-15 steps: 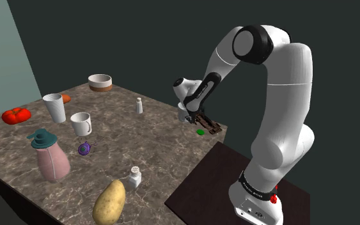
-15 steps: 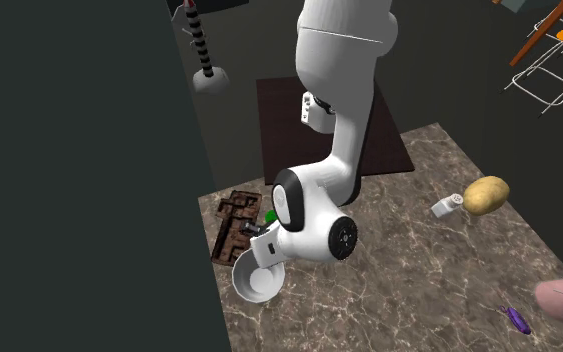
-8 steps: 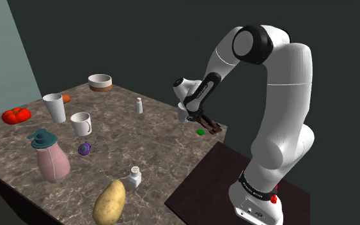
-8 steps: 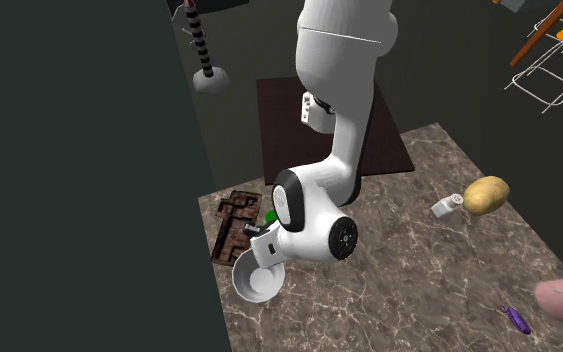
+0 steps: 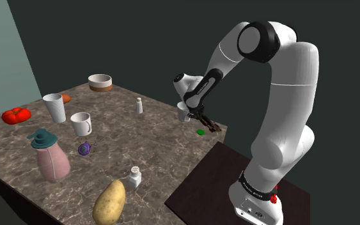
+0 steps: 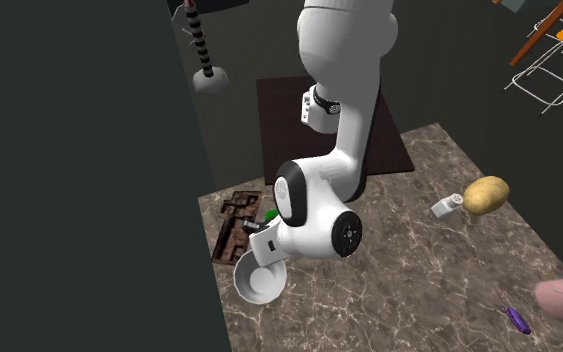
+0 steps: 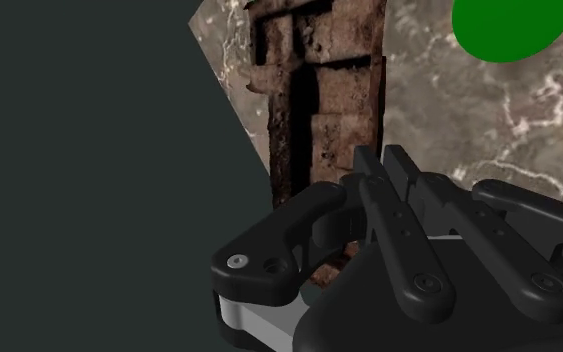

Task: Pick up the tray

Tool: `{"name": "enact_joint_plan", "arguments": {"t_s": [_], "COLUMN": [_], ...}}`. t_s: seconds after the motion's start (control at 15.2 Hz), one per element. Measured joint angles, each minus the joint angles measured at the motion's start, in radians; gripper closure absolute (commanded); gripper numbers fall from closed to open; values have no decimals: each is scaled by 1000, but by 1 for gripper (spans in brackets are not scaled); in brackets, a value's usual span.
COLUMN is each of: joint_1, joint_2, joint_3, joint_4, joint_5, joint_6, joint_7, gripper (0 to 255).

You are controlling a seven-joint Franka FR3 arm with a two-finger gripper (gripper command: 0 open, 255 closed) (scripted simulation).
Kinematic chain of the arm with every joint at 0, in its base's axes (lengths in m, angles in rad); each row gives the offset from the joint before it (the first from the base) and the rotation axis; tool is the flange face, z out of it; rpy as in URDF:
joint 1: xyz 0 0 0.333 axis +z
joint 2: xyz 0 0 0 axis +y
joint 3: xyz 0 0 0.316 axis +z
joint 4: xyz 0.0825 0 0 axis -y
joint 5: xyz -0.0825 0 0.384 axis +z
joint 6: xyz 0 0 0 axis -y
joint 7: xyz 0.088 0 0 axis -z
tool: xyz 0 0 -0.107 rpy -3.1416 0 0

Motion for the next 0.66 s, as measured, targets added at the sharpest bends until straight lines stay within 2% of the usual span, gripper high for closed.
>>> {"name": "enact_joint_plan", "arguments": {"t_s": [0.66], "joint_1": [-4], "joint_2": [-113], "joint_3": [12], "joint_4": [-17], "joint_5": [48], "joint_6": [-74], "joint_7": [-77], "gripper": [255]}}
